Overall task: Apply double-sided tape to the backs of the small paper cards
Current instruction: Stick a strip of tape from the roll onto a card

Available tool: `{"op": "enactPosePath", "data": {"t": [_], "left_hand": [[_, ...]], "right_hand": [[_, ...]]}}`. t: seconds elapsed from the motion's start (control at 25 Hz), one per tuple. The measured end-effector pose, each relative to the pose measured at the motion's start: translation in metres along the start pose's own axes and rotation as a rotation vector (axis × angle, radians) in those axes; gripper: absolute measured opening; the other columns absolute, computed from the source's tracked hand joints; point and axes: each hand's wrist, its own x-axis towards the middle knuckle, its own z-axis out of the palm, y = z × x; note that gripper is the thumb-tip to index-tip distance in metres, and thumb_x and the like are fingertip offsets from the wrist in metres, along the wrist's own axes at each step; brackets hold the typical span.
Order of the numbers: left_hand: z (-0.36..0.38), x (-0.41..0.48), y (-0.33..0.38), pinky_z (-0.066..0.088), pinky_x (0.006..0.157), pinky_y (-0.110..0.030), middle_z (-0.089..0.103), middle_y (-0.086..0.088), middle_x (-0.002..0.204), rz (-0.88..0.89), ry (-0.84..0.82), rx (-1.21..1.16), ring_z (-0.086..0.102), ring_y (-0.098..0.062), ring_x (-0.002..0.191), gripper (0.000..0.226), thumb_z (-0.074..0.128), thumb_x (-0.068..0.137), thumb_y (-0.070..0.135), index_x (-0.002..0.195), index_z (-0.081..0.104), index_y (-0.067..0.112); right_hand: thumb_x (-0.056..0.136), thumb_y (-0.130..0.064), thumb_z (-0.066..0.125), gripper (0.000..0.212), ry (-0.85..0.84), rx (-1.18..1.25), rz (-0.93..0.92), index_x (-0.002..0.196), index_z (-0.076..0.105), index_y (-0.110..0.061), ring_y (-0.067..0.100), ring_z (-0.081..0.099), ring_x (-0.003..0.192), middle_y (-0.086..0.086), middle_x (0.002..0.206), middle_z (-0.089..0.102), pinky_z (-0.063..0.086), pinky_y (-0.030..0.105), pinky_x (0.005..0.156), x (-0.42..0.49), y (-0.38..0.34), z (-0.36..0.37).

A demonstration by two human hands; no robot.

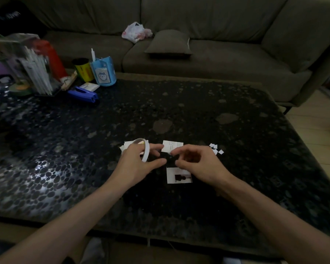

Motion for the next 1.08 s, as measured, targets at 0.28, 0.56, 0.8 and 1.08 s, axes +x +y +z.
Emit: {"op": "enactPosePath", "data": {"t": [0.28,0.56,0.8,1.08], "left_hand": [[0.001,-0.002,0.007,0.05,0.075,-0.009,0.074,0.009,0.095,0.041,-0.058,-0.069,0.067,0.004,0.09,0.029,0.083,0.086,0.021,0.114,0.08,0.024],[0.001,-0.001,0.009,0.051,0.075,-0.008,0.072,0.014,0.09,0.056,-0.017,-0.057,0.067,0.007,0.088,0.017,0.082,0.086,0.019,0.102,0.082,0.025],[0.001,-0.001,0.011,0.05,0.074,-0.007,0.074,0.017,0.088,0.057,0.003,-0.053,0.068,0.006,0.087,0.012,0.081,0.088,0.02,0.1,0.083,0.021],[0.003,0.0,0.011,0.051,0.071,-0.009,0.075,0.011,0.09,0.005,0.075,-0.053,0.07,0.001,0.086,0.007,0.08,0.089,0.027,0.094,0.083,0.023]], "right_hand": [[0.093,-0.001,0.066,0.035,-0.074,0.177,0.116,0.091,0.081,-0.033,-0.002,0.065,0.081,-0.001,0.099,0.073,0.051,0.013,0.064,-0.004,-0.01,0.001],[0.095,-0.002,0.065,0.033,-0.062,0.235,0.127,0.096,0.082,-0.031,-0.001,0.065,0.083,-0.012,0.089,0.075,0.051,0.022,0.073,-0.001,-0.007,0.002],[0.094,-0.005,0.066,0.037,-0.074,0.248,0.117,0.095,0.081,-0.038,-0.005,0.065,0.078,-0.019,0.084,0.074,0.053,0.02,0.071,0.0,-0.005,0.002],[0.093,-0.009,0.068,0.033,-0.099,0.309,0.144,0.101,0.082,-0.037,-0.003,0.066,0.078,-0.016,0.087,0.075,0.053,0.02,0.072,0.0,-0.003,0.002]]}}
